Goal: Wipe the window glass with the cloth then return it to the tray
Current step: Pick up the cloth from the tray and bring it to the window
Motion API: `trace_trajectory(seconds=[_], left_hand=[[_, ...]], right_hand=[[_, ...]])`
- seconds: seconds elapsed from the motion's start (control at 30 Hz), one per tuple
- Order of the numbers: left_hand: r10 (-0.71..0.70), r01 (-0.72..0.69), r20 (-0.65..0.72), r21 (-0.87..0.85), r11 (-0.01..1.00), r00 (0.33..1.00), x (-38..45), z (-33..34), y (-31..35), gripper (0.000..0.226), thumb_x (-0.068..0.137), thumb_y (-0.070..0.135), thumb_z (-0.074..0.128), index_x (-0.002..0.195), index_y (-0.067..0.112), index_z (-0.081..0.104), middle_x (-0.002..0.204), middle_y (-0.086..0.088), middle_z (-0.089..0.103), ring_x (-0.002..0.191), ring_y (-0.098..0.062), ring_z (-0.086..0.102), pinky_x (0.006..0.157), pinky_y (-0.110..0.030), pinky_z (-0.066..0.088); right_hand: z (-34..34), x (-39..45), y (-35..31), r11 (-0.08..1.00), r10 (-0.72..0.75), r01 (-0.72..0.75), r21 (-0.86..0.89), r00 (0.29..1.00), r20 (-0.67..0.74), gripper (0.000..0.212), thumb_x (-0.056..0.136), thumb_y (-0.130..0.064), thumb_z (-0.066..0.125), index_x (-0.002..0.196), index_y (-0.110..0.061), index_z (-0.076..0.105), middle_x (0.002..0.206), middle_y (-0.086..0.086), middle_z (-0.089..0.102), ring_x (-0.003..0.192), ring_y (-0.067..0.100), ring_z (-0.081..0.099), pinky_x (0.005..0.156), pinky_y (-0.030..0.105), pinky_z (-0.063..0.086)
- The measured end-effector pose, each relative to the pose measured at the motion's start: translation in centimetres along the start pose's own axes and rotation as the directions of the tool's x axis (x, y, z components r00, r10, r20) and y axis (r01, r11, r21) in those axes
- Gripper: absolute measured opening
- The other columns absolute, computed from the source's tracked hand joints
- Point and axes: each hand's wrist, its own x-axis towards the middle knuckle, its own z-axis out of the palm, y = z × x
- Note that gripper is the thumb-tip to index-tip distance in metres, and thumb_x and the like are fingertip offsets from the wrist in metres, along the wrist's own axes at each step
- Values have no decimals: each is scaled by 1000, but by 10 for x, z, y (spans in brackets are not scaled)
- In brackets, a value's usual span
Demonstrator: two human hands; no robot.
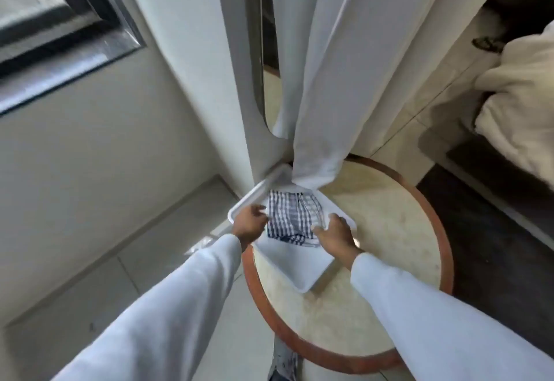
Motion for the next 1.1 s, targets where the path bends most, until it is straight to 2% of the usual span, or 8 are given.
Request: trace_trajectory(seconds=[0.1,0.23,0.33,0.4,0.53,0.67,0.83,1.1], left_hand=[[12,-9,-47,67,998,999,34,10,-5,61,102,20,66,158,2,49,146,-20,68,133,-38,67,117,-44,51],[1,3,-46,93,996,999,56,22,-6,53,103,39,64,143,6,57,123,-19,75,120,-37,71,107,-42,55],[25,-21,-25,127,992,999,67,24,-9,30,104,38,66,85,17,55,76,-3,58,81,-25,59,68,-31,43],[65,-61,-21,171,983,998,68,18,-10,42,104,40,65,73,18,47,71,-2,53,72,-24,53,65,-33,37],[134,-128,-25,172,977,991,47,-22,4,33,101,39,67,97,7,75,96,-9,78,88,-29,73,69,-31,47],[259,-241,-90,179,954,962,3,-99,48,25,98,32,72,79,15,73,84,-3,77,78,-22,70,74,-31,56],[358,-345,-142,110,932,923,-113,-237,133,27,100,34,73,82,14,72,67,11,70,64,-14,55,43,-19,34],[557,-569,-368,86,818,745,-384,-448,233,16,100,29,74,105,16,80,84,10,81,75,-2,72,72,-30,38]], right_hand=[[20,33,-3,996,73,-69,63,996,-58,67,102,-40,67,145,8,49,151,29,53,139,43,55,111,49,48],[44,57,-12,996,87,-81,48,987,-137,66,97,-36,75,145,4,52,153,26,53,145,45,49,113,50,48],[55,67,-18,990,124,-116,78,987,-104,22,91,-24,80,94,-6,68,107,21,70,108,38,66,79,38,53],[60,66,-20,986,102,-87,143,990,-100,41,88,-27,78,63,-20,46,75,7,56,82,30,54,64,32,41],[56,35,-49,977,-43,59,207,996,-83,14,92,-35,67,98,-22,67,98,2,73,96,34,68,77,34,54],[39,-15,-116,923,-263,281,264,960,-101,15,93,-29,67,101,-21,56,95,0,71,88,27,68,69,33,49],[-15,-107,-252,790,-439,468,396,883,-168,17,88,-30,67,99,-19,60,79,-13,65,82,20,63,67,30,40],[-137,-314,-480,435,-726,722,537,635,-265,16,84,-29,60,98,-30,69,83,11,78,68,19,69,71,50,58]])
